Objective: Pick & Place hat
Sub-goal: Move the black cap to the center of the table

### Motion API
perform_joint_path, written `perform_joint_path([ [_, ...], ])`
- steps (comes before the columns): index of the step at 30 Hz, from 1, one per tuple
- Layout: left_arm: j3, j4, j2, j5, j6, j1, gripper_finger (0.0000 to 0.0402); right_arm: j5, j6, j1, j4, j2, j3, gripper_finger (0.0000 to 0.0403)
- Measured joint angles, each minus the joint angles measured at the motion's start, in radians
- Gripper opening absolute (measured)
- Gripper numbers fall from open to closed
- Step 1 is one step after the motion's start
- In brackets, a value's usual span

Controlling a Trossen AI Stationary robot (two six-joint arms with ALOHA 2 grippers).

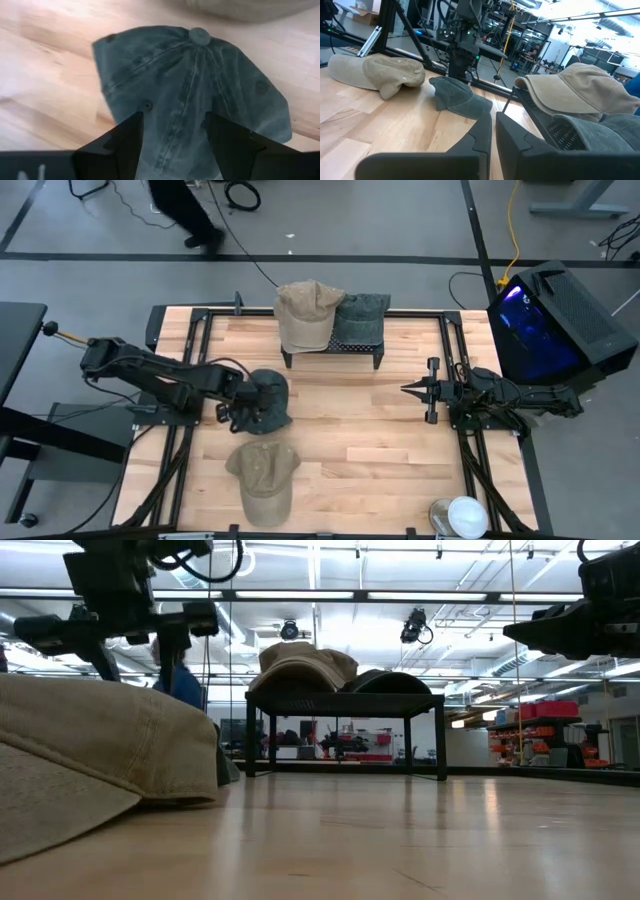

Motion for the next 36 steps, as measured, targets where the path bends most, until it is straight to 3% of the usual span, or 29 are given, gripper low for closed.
perform_joint_path([
  [9, 0.000, 0.014, 0.059, 0.000, -0.001, 0.000, 0.0188, 0.000, 0.000, 0.000, 0.000, 0.000, 0.000, 0.0029],
  [36, -0.001, 0.004, 0.079, 0.004, -0.003, 0.000, 0.0058, 0.000, 0.000, 0.000, 0.000, 0.000, 0.000, 0.0029],
])
